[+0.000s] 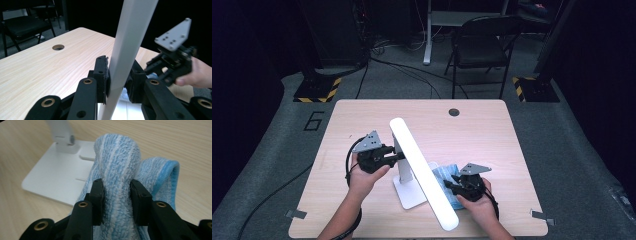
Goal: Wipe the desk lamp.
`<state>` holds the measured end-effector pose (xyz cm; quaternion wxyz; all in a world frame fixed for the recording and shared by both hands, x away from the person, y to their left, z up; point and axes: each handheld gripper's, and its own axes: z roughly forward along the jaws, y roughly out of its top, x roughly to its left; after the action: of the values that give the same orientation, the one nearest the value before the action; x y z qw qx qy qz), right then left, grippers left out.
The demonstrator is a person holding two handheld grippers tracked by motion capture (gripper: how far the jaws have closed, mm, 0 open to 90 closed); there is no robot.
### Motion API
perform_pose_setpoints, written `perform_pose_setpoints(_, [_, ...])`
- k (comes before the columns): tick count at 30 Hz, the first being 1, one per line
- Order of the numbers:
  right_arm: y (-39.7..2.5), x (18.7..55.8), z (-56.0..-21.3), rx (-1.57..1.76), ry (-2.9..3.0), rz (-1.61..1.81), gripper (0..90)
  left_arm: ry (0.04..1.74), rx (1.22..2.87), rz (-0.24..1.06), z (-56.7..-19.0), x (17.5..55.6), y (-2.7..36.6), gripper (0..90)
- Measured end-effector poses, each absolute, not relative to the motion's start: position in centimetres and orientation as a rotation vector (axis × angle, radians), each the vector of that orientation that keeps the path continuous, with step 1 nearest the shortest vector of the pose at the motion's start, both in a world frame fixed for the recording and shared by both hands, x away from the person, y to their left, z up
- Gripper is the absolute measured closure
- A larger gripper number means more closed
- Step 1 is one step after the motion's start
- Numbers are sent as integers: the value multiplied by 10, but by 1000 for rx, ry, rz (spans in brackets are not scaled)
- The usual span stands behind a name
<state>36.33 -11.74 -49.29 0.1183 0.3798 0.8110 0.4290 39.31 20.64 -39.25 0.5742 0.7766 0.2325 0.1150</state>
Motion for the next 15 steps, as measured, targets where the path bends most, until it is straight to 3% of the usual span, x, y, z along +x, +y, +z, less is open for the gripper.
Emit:
perform_pose_setpoints(7, [-92, 340, -496, 976, 2410, 1217, 656, 552, 1817, 289, -393, 390, 200, 736])
perform_pose_setpoints(15, [-91, 338, -500, 982, 2431, 1168, 649, 537, 1803, 252, -394, 390, 194, 727])
